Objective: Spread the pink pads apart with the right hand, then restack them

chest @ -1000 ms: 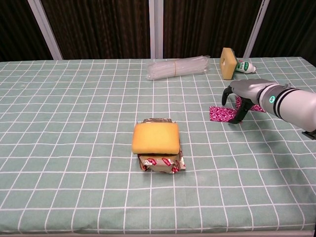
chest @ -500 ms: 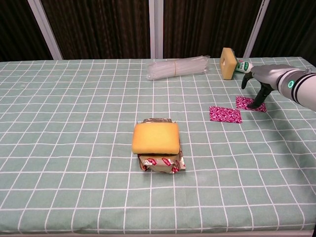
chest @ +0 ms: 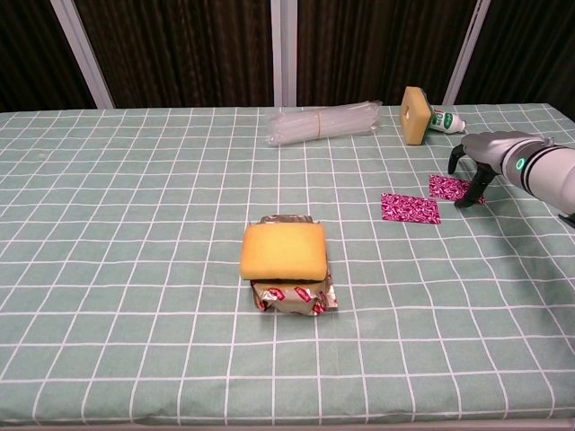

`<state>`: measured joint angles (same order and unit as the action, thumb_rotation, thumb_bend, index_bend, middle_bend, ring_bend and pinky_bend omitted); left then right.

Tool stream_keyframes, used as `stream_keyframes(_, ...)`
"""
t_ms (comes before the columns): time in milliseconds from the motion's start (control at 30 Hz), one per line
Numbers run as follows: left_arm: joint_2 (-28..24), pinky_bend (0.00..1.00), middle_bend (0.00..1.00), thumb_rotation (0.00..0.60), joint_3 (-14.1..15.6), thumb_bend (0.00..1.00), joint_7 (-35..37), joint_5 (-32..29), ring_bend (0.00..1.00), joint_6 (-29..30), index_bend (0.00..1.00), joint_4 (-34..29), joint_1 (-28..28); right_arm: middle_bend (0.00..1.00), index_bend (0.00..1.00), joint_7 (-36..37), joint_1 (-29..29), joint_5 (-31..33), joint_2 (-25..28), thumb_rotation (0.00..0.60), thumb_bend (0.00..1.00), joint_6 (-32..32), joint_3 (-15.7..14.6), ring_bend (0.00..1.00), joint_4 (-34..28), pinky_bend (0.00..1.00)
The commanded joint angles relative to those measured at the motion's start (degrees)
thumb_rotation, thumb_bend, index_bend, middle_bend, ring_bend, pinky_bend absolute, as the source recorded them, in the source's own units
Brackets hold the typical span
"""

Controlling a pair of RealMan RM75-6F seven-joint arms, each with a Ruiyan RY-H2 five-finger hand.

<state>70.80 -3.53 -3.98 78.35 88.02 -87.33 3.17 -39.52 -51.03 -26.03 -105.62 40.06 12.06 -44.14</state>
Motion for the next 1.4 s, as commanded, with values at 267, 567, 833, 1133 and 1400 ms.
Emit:
stream_keyframes(267,0.03,0.13,0.09,0.6,-0.09,0.2,0.15,-0.11,0.09,-0.07,0.22,0.15,-0.03,0.07,0.29,0.31,0.25,-1.54,-1.39,0.53,0.16,-0.87,1.02,0.0,1.8,0.0)
stream_keyframes(567,0.06,0.13,0.09,0.6,0.0,0.2,0.22,-0.08,0.09,0.07,0.22,0.19,0.11,0.08,0.34,0.38,0.63,-2.18,-1.77,0.529,0.16,-0.77,2.06,0.0,2.17,0.0)
stream_keyframes(833,0.07,0.13,0.09,0.6,-0.13,0.2,0.1,0.14,0.09,0.09,0.22,0.12,-0.09,0.08,0.35,1.21,1.86,-4.89,1.81,0.527,0.16,2.03,2.51,0.0,-3.29,0.0)
stream_keyframes(1133,-0.01,0.13,0.09,0.6,-0.14,0.2,0.08,0.28,0.09,0.23,0.22,0.0,-0.1,0.08,0.35,2.82,3.38,-8.87,9.63,0.531,0.16,5.19,2.58,0.0,-16.93,0.0)
stream_keyframes(1400,0.06,0.13,0.09,0.6,0.0,0.2,0.21,0.3,0.09,0.6,0.22,-0.03,0.2,0.08,0.34,3.38,2.84,-12.72,11.85,0.526,0.16,5.27,0.22,0.0,-25.64,0.0)
